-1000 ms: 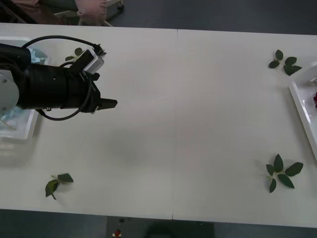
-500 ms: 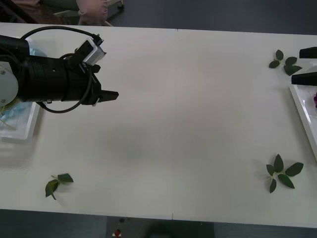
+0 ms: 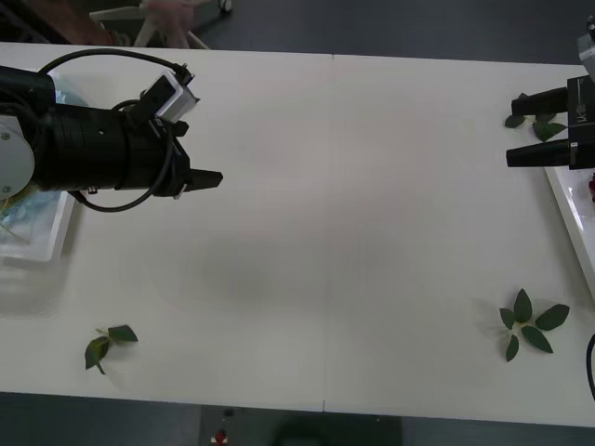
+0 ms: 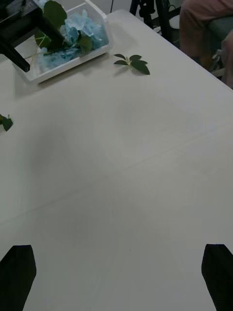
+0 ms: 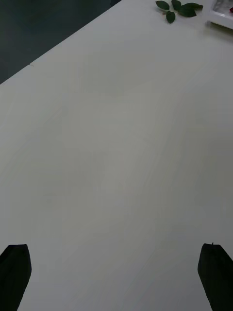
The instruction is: Put the red flowers into the right box and the blue flowers into the left box
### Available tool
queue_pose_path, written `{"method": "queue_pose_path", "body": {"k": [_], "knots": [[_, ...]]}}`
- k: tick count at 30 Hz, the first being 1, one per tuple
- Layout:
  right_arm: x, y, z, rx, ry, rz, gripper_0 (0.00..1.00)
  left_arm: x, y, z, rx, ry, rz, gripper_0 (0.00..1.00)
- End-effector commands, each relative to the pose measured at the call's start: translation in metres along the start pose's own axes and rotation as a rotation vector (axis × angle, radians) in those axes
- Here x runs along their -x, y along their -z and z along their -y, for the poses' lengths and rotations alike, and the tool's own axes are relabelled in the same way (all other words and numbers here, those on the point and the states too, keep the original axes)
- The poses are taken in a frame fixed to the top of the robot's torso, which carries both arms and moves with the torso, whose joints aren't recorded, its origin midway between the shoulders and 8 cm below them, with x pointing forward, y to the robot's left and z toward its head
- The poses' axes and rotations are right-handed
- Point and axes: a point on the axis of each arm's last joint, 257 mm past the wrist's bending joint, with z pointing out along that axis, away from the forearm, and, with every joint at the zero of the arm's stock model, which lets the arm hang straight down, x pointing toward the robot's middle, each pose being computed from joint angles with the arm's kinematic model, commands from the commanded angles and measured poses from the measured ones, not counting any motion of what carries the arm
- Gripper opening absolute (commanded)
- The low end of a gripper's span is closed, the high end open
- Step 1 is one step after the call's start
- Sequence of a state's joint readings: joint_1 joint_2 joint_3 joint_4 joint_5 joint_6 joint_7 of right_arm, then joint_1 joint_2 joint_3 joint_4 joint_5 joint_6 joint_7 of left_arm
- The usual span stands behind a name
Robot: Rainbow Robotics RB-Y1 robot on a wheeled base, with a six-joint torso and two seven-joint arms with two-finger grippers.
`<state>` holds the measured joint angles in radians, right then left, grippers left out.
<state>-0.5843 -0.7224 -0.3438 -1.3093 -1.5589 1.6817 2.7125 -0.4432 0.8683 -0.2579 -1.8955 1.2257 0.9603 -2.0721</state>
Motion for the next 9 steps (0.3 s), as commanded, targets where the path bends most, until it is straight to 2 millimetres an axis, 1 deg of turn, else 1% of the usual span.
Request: {"method": "queue_pose_path", "body": {"k": [1, 9], "knots": [[0.0249, 0.0057, 0.0043, -0.015, 0.040, 0.036, 1.00, 0.0182, 0.0069, -0.0058, 0.015, -0.088, 0.026, 1.00], [0.0249, 0.0057, 0.0043, -0.015, 0.040, 0.036, 1.00, 0.0182, 0.0069, -0.0058, 0.015, -0.088, 0.026, 1.00]]}}
